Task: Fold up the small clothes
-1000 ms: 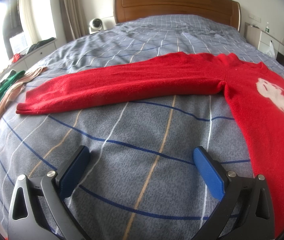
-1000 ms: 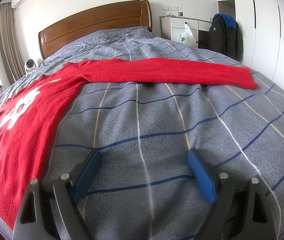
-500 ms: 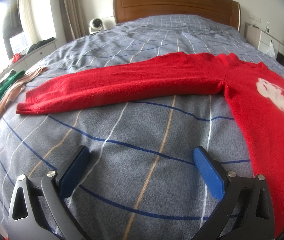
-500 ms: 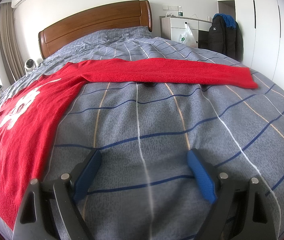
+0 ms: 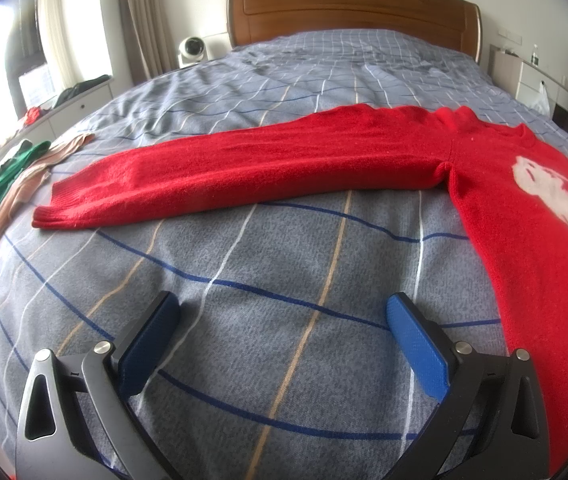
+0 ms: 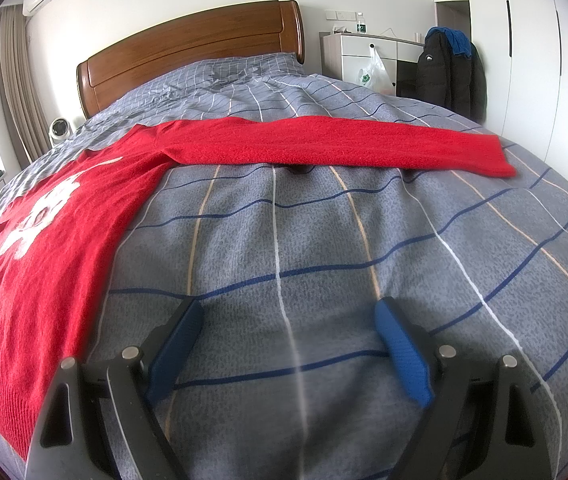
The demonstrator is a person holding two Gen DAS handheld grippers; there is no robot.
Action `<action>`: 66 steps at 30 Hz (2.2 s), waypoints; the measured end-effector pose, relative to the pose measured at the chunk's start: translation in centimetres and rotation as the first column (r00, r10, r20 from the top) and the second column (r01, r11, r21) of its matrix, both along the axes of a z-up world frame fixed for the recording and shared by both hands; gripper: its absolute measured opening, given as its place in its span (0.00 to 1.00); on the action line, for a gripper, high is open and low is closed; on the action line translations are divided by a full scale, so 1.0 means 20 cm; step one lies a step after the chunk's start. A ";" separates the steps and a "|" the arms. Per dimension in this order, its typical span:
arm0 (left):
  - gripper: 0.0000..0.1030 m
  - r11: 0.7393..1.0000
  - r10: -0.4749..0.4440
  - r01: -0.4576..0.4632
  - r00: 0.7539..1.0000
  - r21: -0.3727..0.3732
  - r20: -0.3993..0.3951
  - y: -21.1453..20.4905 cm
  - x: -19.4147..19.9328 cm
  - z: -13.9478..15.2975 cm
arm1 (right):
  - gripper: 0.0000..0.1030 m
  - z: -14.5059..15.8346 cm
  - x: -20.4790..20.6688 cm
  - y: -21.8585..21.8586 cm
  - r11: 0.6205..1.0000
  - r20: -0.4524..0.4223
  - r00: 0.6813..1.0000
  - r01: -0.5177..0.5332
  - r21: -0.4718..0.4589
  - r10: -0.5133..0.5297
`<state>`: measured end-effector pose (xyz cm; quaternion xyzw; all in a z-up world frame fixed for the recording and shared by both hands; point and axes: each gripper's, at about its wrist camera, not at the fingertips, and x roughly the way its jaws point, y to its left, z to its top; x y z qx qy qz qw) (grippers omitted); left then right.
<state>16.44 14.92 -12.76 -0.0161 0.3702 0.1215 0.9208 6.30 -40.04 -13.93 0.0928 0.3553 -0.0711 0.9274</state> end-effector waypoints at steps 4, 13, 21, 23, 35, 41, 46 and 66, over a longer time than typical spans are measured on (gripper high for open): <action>1.00 1.000 0.000 0.000 1.000 0.000 0.000 0.00 0.00 0.00 | 0.85 0.00 0.00 0.00 1.000 0.000 1.000 0.000 0.000 0.000; 1.00 1.000 0.000 0.000 1.000 0.000 0.000 0.00 0.00 0.00 | 0.85 0.00 0.00 0.00 1.000 0.000 1.000 0.000 0.000 0.000; 1.00 1.000 0.000 0.000 1.000 0.000 0.000 0.00 0.00 0.00 | 0.85 0.00 0.00 0.00 1.000 0.000 1.000 0.000 0.000 0.000; 1.00 1.000 0.000 0.000 1.000 0.000 0.000 0.00 0.00 0.00 | 0.85 0.00 0.00 0.00 1.000 0.000 1.000 0.000 0.000 0.000; 1.00 1.000 0.000 0.000 1.000 0.000 0.000 0.00 0.00 0.00 | 0.85 0.00 0.00 0.00 1.000 0.000 1.000 0.000 0.000 0.000; 1.00 1.000 0.000 0.000 1.000 0.000 0.000 0.00 0.00 0.00 | 0.85 0.00 0.00 0.00 1.000 0.000 1.000 0.000 -0.001 0.000; 1.00 1.000 0.001 -0.001 1.000 0.000 0.000 0.00 0.00 0.00 | 0.85 0.00 0.00 0.00 1.000 0.000 1.000 0.000 -0.001 0.000; 1.00 1.000 0.002 -0.002 1.000 0.008 0.000 -0.01 0.00 0.00 | 0.85 0.17 -0.02 -0.09 0.993 -0.032 0.999 0.015 0.119 -0.011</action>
